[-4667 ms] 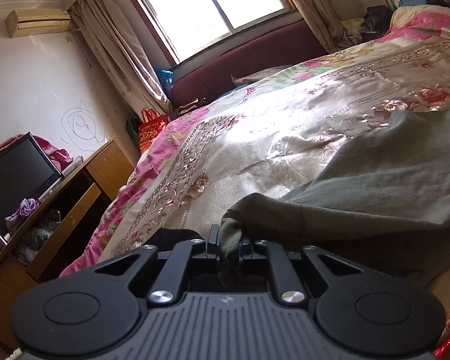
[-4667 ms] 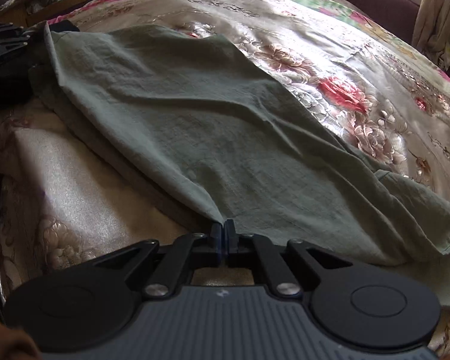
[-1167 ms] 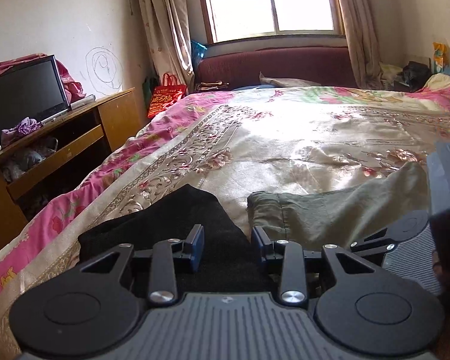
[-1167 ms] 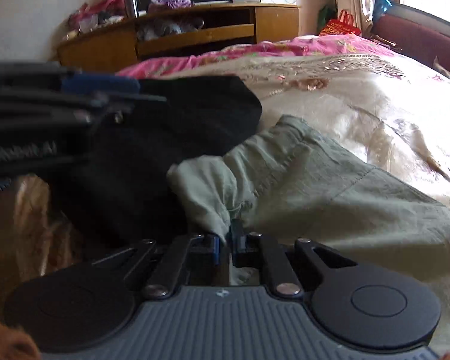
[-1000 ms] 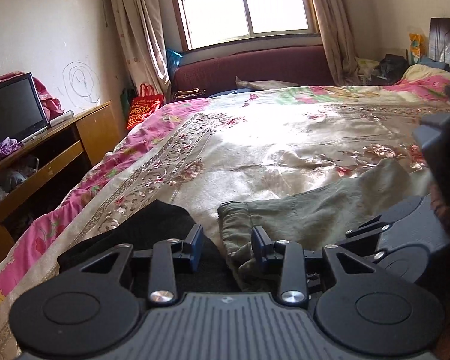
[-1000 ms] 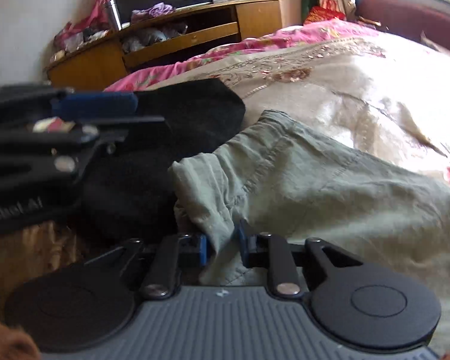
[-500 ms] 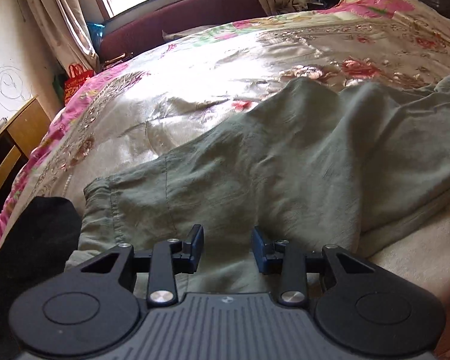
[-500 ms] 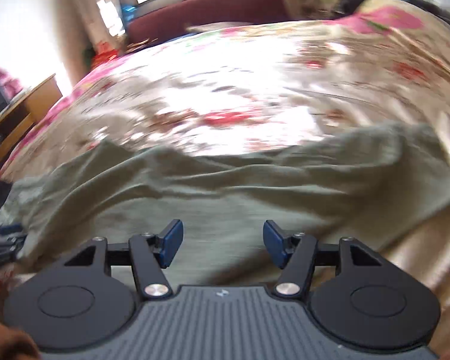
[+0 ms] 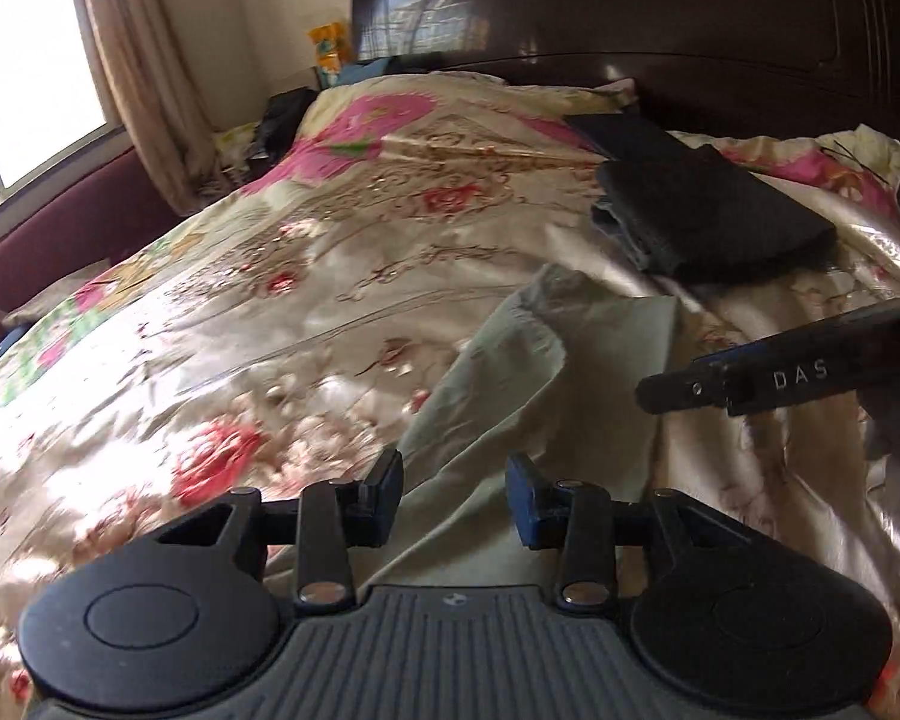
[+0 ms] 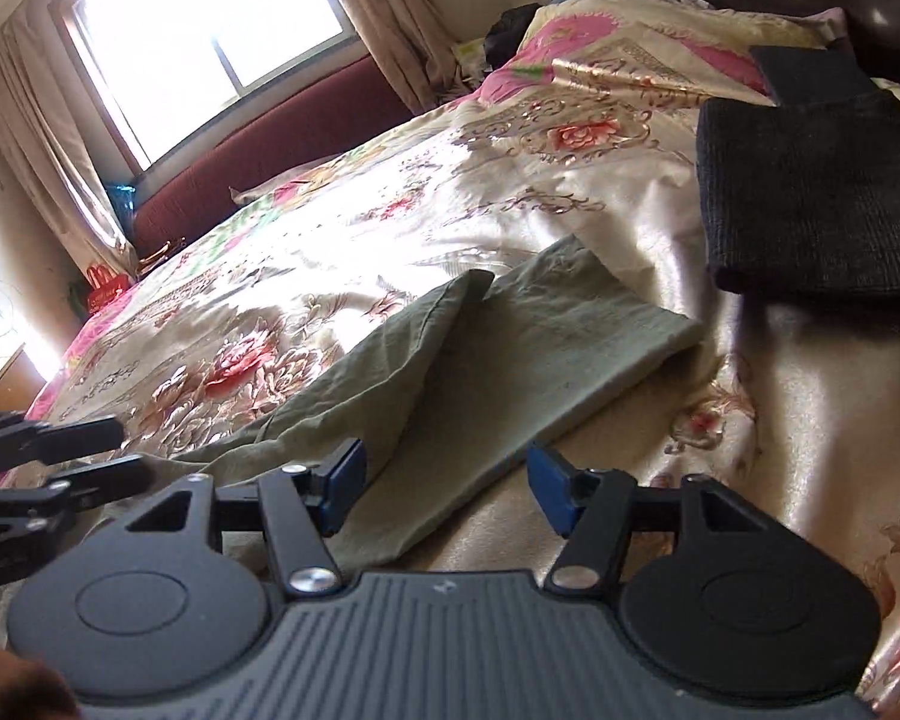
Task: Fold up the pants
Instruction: 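Grasp the folded pants edge with the left tool while the right tool grasps fabric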
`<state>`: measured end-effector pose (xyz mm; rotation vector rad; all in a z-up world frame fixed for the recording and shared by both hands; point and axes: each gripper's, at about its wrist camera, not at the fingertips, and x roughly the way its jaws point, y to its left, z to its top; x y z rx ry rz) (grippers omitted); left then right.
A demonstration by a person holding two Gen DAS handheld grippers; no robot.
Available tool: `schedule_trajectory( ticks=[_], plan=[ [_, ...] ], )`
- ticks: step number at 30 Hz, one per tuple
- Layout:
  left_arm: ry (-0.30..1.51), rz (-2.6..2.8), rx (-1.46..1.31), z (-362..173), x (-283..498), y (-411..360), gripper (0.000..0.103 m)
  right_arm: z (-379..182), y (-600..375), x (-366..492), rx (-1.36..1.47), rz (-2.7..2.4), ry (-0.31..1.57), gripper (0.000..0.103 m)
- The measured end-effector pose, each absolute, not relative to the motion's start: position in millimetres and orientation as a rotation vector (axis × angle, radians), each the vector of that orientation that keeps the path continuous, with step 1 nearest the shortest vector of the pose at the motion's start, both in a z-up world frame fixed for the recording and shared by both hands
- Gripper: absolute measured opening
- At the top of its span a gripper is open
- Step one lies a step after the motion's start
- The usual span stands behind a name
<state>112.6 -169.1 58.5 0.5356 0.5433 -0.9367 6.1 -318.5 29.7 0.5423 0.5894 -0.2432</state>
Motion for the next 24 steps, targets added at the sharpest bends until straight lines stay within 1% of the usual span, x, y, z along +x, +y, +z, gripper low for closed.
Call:
schedule_trajectory(
  ticks=[4,7,8,9,11,13,15,17,21,24],
  plan=[
    [0.569,-0.989,0.644,37.9,118.3,-235.8,0.052,29.3,-327.5,-7.2,0.520,-0.242,0.597,0.062],
    [0.598,-0.995,0.707,25.0,125.8,-263.7,0.051,27.0,-335.6,-14.1,0.502,-0.257,0.599,0.061],
    [0.611,-0.983,0.735,21.4,127.2,-269.6,0.030,26.0,-338.9,-15.1,0.510,-0.262,0.597,0.061],
    [0.644,-0.962,0.768,15.8,131.3,-273.9,0.020,25.3,-341.9,-16.5,0.520,-0.268,0.593,0.061],
    [0.658,-0.945,0.786,15.3,134.7,-274.0,0.020,24.7,-349.6,-18.3,0.543,-0.278,0.586,0.061],
    [0.651,-0.925,0.755,27.2,139.1,-263.0,0.020,26.8,-356.4,-20.0,0.561,-0.278,0.563,0.062],
    [0.692,-0.955,0.632,49.5,148.2,-248.4,0.020,30.7,-361.9,-19.4,0.568,-0.262,0.534,0.062],
    [0.722,-1.012,0.497,74.3,157.1,-231.5,0.020,32.8,-367.1,-13.5,0.581,-0.220,0.511,0.067],
    [0.705,-1.065,0.357,117.6,162.7,-203.6,0.020,29.7,-378.7,5.3,0.665,-0.112,0.463,0.068],
    [0.660,-1.037,0.370,132.4,163.2,-194.1,0.020,24.9,-382.5,18.6,0.693,-0.086,0.447,0.071]
  ],
)
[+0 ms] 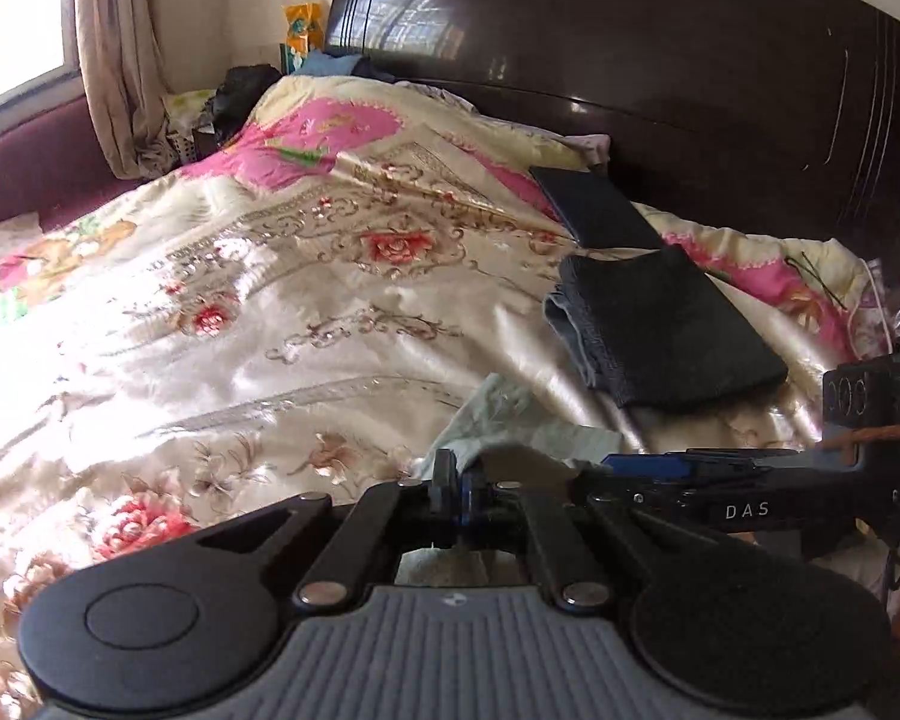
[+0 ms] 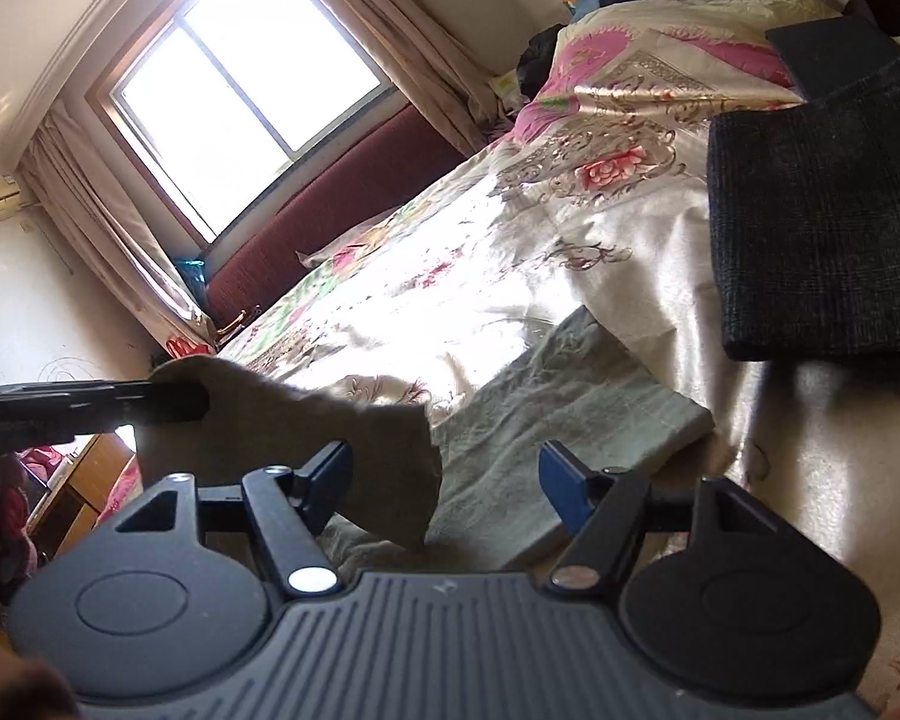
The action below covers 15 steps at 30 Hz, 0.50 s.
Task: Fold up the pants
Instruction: 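Grasp the folded pants edge with the left tool while the right tool grasps fabric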
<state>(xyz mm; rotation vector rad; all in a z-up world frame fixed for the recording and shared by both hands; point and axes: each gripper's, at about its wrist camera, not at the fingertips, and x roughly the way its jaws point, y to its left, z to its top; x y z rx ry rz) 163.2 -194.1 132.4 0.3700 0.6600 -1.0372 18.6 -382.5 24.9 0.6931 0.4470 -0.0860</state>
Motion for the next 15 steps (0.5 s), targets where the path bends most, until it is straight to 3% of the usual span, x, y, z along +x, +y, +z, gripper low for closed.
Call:
schedule_trajectory(
  ticks=[10,12,13,14,15],
  plan=[
    [0.686,-1.068,0.332,143.0,165.7,-187.0,0.020,23.8,-360.5,50.4,0.530,0.092,0.445,0.073],
    [0.682,-1.072,0.356,146.0,162.2,-187.9,0.020,28.3,-356.7,53.9,0.491,0.112,0.438,0.069],
    [0.679,-1.070,0.369,146.6,161.2,-188.9,0.020,31.1,-355.9,54.6,0.478,0.114,0.436,0.052],
    [0.678,-1.067,0.382,147.1,161.0,-190.9,0.020,33.4,-356.2,55.2,0.476,0.117,0.442,0.029],
    [0.679,-1.064,0.388,147.3,161.5,-191.4,0.020,35.8,-357.5,56.1,0.474,0.112,0.459,0.020]
  ],
)
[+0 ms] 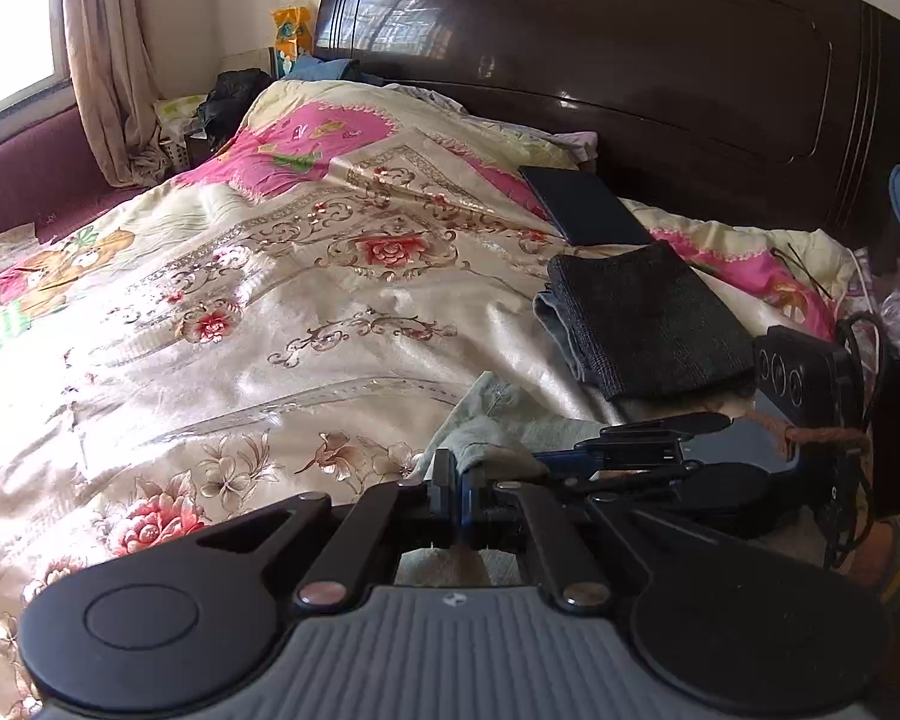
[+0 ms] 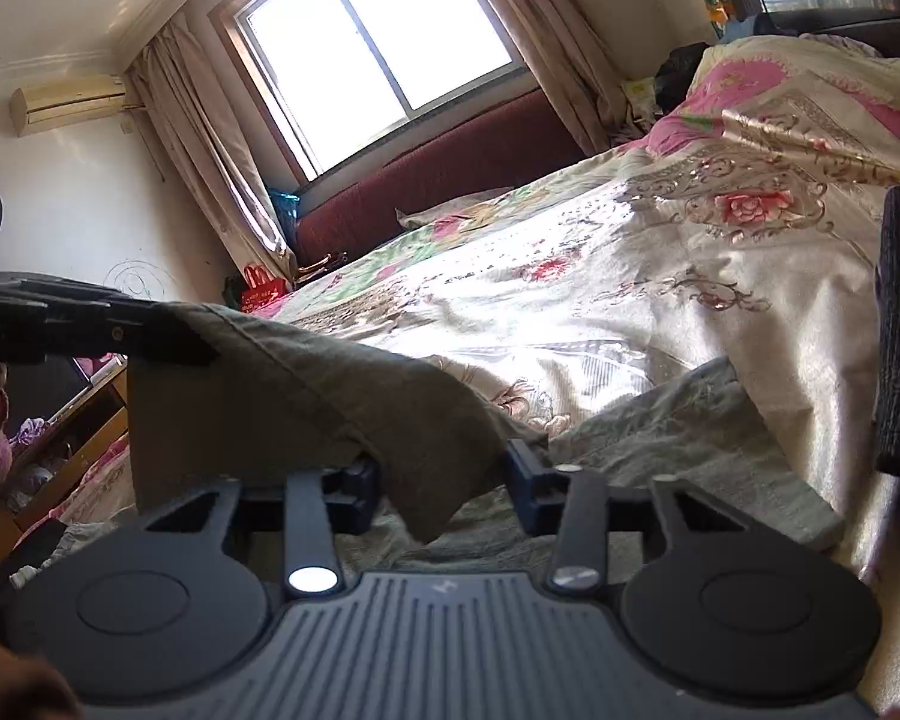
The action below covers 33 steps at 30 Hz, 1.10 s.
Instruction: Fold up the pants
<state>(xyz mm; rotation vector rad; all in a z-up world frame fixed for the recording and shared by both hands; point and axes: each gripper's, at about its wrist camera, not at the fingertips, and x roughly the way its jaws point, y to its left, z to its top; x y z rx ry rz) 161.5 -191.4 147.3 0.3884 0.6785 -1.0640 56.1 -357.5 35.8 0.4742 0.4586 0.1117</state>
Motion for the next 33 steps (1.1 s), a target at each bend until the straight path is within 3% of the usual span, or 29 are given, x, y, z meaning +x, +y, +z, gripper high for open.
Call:
schedule_trajectory(
  ticks=[1,4,12,15,16,17,19,25,33],
  plan=[
    [0.676,-1.056,0.397,147.5,162.3,-191.8,0.020,37.2,-359.1,56.6,0.471,0.103,0.474,0.012],
    [0.675,-1.034,0.397,149.1,169.9,-193.2,0.020,43.8,-375.2,52.1,0.505,0.047,0.504,0.003],
    [0.648,-1.041,0.399,160.1,172.2,-191.4,0.020,99.8,-407.8,22.5,0.534,0.010,0.393,0.001],
    [0.649,-1.055,0.380,163.8,169.2,-188.6,0.020,105.8,-396.9,13.1,0.448,0.058,0.383,0.010],
    [0.647,-1.056,0.378,165.2,167.9,-188.2,0.020,103.1,-384.7,12.0,0.379,0.050,0.403,0.028],
    [0.644,-1.056,0.379,166.0,166.5,-187.9,0.020,98.6,-370.6,11.2,0.312,0.039,0.427,0.055],
    [0.645,-1.063,0.367,168.3,163.8,-187.1,0.020,86.6,-340.9,6.9,0.211,0.048,0.441,0.067],
    [0.636,-1.082,0.355,179.1,154.3,-182.0,0.020,41.2,-256.4,7.3,-0.225,-0.017,0.432,0.067],
    [0.645,-1.104,0.384,179.3,139.6,-182.1,0.020,44.1,-255.2,13.5,-0.164,-0.116,0.340,0.077]
  ],
)
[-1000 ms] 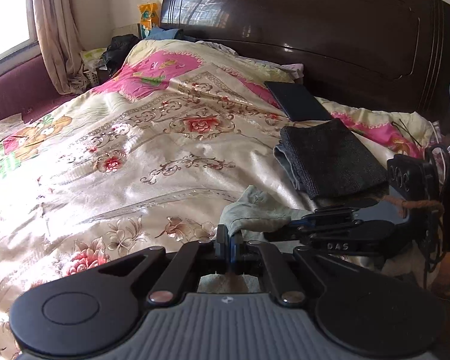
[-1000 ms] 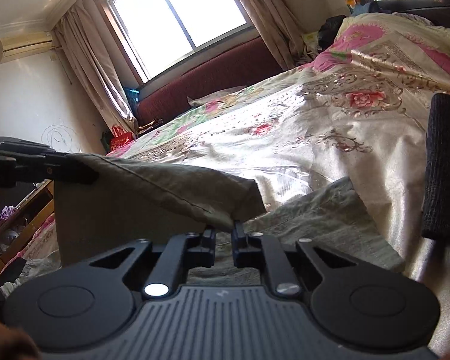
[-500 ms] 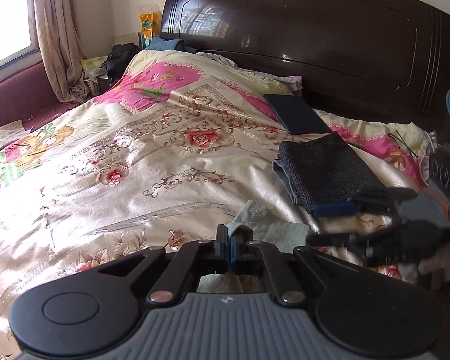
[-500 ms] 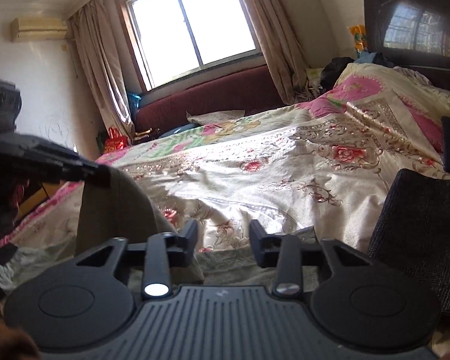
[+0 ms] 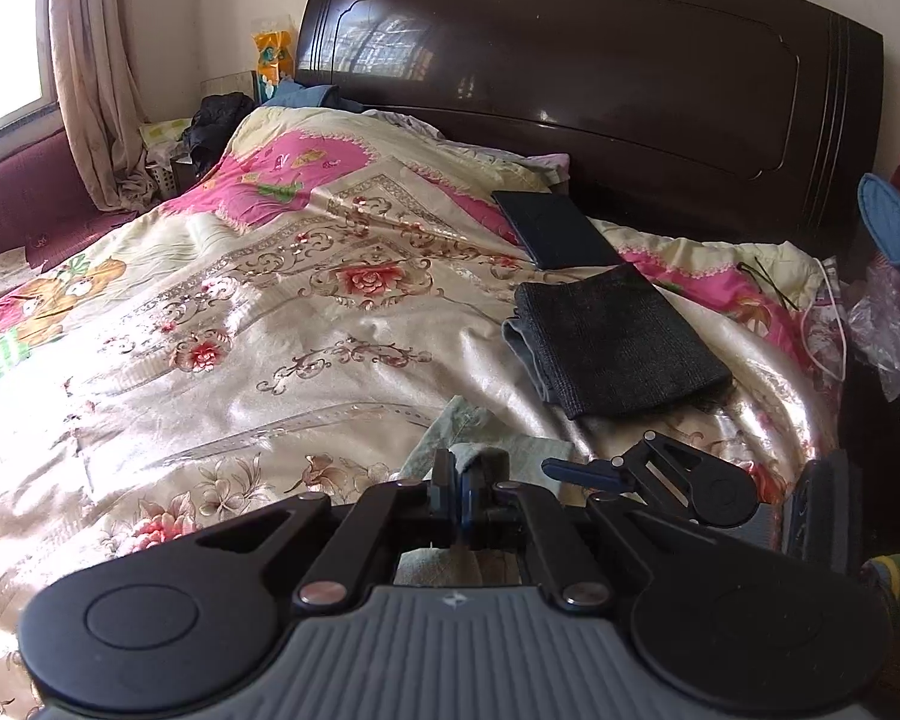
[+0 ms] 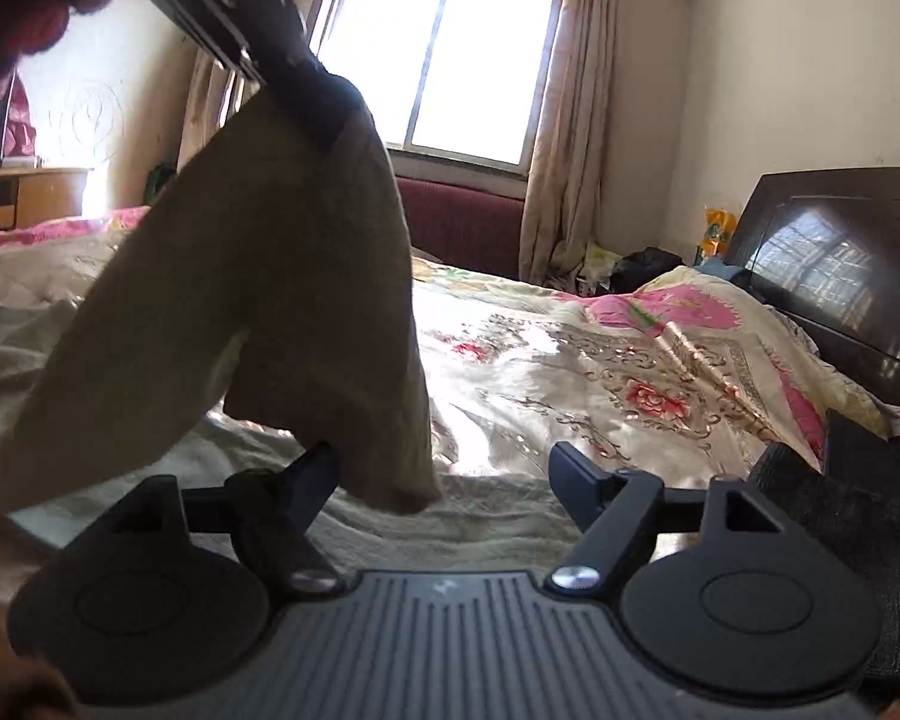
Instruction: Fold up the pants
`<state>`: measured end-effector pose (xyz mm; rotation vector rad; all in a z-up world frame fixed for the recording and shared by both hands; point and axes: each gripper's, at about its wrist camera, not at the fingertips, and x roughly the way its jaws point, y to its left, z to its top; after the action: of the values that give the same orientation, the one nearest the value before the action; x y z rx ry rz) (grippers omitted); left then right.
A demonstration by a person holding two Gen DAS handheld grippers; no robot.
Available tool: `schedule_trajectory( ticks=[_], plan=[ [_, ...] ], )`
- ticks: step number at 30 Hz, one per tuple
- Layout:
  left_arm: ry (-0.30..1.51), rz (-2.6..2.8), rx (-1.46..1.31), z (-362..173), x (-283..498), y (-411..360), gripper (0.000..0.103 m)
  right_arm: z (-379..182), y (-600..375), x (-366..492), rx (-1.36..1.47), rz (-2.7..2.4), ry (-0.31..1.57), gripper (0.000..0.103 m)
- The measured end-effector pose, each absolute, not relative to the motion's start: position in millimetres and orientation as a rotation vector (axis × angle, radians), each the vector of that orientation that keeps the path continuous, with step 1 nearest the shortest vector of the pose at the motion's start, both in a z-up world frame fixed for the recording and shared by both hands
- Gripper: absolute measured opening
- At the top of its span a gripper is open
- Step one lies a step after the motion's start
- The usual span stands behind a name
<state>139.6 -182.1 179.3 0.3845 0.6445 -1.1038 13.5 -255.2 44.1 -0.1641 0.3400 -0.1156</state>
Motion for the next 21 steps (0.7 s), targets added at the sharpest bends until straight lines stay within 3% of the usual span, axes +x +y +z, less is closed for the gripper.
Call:
schedule_trajectory(
  ticks=[10,14,16,18,19,21],
  plan=[
    [0.641,-1.118,0.391,185.9,128.5,-182.8,0.020,39.8,-239.5,-7.0,-0.164,-0.098,0.292,0.080],
    [0.649,-1.115,0.397,186.4,125.7,-185.1,0.020,42.5,-224.3,-7.8,-0.230,-0.136,0.226,0.089],
    [0.655,-1.116,0.396,185.6,124.4,-185.5,0.020,43.8,-219.6,-6.9,-0.205,-0.166,0.209,0.089],
    [0.657,-1.119,0.406,184.6,121.2,-185.2,0.020,45.6,-220.2,-1.6,-0.185,-0.211,0.202,0.087],
    [0.658,-1.120,0.413,184.2,119.6,-185.0,0.020,46.9,-222.5,-0.1,-0.179,-0.222,0.200,0.081],
    [0.658,-1.122,0.431,183.7,116.8,-184.6,0.020,51.6,-236.0,0.8,-0.133,-0.212,0.227,0.057]
  ],
)
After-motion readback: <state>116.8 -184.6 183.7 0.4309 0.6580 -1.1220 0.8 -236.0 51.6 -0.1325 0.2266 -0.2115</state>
